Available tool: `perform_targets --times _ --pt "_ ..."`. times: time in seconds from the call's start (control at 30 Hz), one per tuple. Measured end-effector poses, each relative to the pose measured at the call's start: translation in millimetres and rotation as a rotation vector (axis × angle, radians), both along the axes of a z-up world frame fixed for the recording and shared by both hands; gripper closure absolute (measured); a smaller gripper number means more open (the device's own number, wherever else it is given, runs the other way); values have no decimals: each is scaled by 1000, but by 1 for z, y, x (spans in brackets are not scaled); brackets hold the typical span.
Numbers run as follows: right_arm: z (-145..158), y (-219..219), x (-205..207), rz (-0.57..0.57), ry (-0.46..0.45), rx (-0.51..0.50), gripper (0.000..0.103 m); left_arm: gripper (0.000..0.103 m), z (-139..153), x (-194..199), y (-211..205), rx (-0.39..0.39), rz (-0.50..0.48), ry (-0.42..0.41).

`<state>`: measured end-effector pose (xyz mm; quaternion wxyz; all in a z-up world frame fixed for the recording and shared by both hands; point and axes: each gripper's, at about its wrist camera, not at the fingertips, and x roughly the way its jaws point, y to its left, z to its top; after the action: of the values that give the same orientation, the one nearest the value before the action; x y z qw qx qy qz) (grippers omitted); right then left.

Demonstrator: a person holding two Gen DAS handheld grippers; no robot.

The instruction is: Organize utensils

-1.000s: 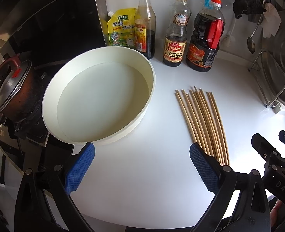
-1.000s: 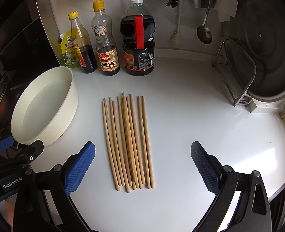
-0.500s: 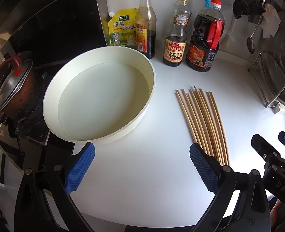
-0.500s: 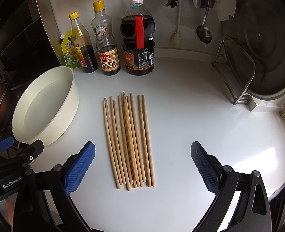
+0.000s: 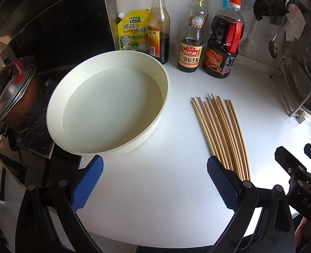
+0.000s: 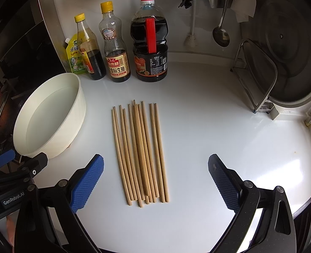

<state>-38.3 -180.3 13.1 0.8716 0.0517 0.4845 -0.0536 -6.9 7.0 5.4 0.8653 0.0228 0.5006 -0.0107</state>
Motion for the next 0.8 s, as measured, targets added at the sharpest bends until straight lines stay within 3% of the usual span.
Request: perform_targets --times 0.47,0.8 --pt "1 -3 0 -2 0 4 8 6 -4 -1 -2 -2 2 11" --pt "-12 -11 -1 19 24 -12 8 6 -25 6 -14 -15 -8 67"
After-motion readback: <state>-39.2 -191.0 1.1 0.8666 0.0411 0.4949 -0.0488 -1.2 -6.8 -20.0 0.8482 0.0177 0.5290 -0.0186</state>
